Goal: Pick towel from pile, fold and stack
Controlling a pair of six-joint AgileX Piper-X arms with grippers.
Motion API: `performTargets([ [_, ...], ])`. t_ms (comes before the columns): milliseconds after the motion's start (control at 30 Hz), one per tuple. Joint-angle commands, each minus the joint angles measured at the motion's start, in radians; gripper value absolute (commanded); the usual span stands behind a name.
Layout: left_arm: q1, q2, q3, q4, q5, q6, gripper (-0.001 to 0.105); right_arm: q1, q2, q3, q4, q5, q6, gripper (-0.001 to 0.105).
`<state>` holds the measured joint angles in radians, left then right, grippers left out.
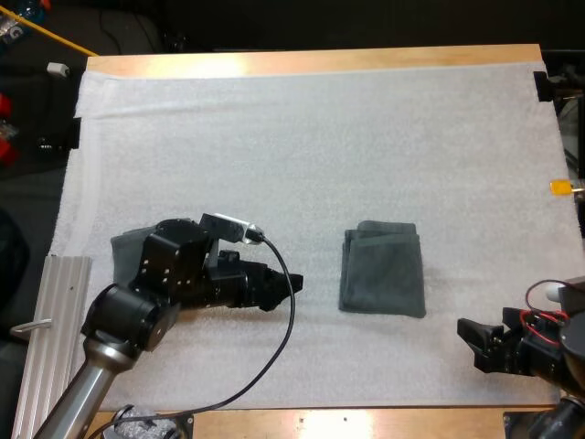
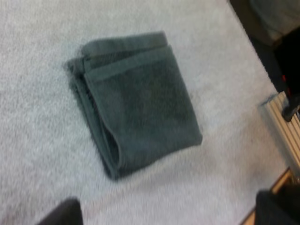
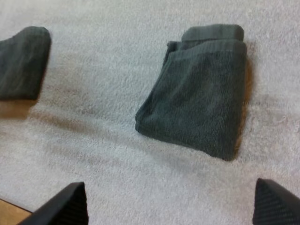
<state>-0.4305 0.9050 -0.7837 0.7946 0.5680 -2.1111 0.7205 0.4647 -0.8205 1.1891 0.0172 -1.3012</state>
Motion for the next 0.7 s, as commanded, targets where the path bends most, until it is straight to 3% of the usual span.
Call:
performTargets([
  [0,-0.005,0.021,-0.002,-0.025,0.014,0.006,0.071,0.004,-0.006,-0.002,0.006,-0.006,-0.004,0.070],
  [200,-0.015,0.124,-0.002,-0.103,0.062,-0.023,0.071,0.004,-0.006,-0.002,0.006,-0.006,-0.004,0.070],
  [467,-0.132,0.283,-0.002,-0.268,-0.030,-0.081,0.071,0.004,-0.006,-0.002,0.006,-0.006,-0.004,0.070],
  [667,-0.145,0.425,-0.002,-0.365,-0.056,-0.113,0.071,0.004,-0.006,-0.002,0.006,-0.006,-0.004,0.070],
])
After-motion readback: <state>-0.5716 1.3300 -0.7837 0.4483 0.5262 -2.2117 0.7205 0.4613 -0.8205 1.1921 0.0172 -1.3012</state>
